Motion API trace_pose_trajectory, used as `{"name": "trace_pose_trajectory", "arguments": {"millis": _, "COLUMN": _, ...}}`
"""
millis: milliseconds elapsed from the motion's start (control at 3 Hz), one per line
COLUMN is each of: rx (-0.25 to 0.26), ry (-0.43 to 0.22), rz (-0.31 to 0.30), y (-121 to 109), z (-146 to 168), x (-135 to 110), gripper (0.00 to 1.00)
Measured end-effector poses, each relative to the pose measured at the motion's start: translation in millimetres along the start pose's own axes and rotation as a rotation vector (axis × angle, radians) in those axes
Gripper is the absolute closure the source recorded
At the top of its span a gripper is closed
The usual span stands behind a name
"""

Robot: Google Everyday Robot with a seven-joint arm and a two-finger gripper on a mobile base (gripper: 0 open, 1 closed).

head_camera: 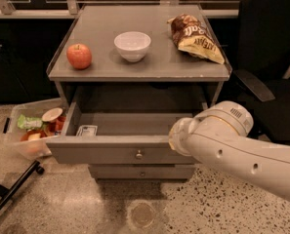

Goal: Close top drawer

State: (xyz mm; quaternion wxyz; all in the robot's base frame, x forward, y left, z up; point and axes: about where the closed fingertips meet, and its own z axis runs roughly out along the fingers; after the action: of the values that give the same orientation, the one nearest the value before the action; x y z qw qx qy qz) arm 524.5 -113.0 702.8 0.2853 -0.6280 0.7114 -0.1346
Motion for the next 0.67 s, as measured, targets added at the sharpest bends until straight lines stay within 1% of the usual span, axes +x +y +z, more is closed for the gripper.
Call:
{"name": "trace_pose_trajectory", "arguments": {"millis": 333, "rx": 0.026, "ry": -0.011, "rz": 0.051, "y": -10.9, "z": 4.3, "x": -9.2, "gripper": 1.0}}
{"name": "trace_pose_trajectory", "arguments": {"millis": 667, "rx": 0.018, "ry": -0.004, "rz": 0.095, "y": -10.1, "z": 4.0, "x": -6.7, "gripper": 1.0}}
